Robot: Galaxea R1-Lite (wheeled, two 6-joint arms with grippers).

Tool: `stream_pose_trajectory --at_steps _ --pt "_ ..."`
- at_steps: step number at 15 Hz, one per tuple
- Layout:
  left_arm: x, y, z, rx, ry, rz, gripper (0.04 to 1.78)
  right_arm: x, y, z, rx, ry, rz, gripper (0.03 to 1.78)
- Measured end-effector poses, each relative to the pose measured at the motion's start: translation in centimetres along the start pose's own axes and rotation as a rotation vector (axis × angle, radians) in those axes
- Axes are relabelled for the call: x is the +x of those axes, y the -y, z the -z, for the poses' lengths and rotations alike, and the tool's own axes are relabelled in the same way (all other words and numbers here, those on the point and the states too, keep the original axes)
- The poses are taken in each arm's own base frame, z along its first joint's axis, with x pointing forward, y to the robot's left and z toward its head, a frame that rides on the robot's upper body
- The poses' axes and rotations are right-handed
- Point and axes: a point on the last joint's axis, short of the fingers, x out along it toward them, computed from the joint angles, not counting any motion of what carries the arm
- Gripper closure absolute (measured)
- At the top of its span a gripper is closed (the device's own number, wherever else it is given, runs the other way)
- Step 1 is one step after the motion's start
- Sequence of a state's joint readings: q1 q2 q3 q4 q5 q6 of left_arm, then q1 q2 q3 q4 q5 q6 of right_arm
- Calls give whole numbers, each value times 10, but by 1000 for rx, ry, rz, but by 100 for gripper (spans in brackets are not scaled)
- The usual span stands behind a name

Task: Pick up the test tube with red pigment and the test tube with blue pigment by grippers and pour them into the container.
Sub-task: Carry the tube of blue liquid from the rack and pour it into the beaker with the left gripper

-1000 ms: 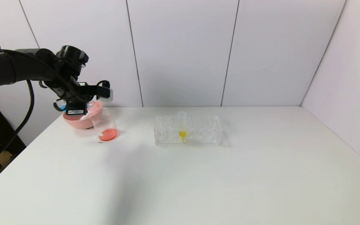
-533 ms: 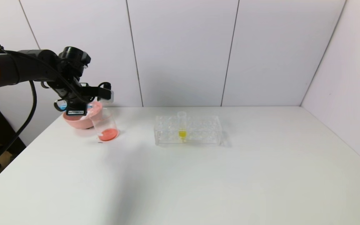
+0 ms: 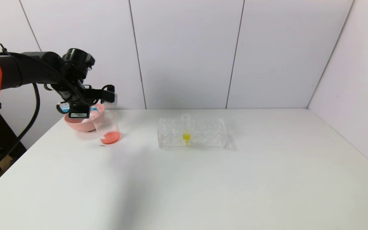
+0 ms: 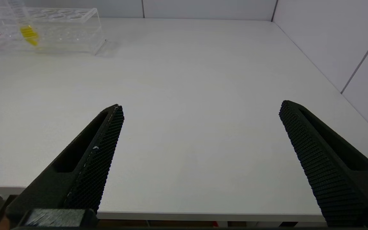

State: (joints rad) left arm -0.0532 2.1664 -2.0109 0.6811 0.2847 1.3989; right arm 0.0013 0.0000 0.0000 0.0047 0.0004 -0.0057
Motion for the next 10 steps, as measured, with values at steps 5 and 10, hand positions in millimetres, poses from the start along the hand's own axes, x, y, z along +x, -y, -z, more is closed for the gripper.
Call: stream_pose_trajectory --at_steps 5,10 --pt "2 0 -3 17 -38 -9 132 0 0 0 0 0 0 4" --pt "1 1 -7 27 -63 -19 132 0 0 0 0 0 -1 4"
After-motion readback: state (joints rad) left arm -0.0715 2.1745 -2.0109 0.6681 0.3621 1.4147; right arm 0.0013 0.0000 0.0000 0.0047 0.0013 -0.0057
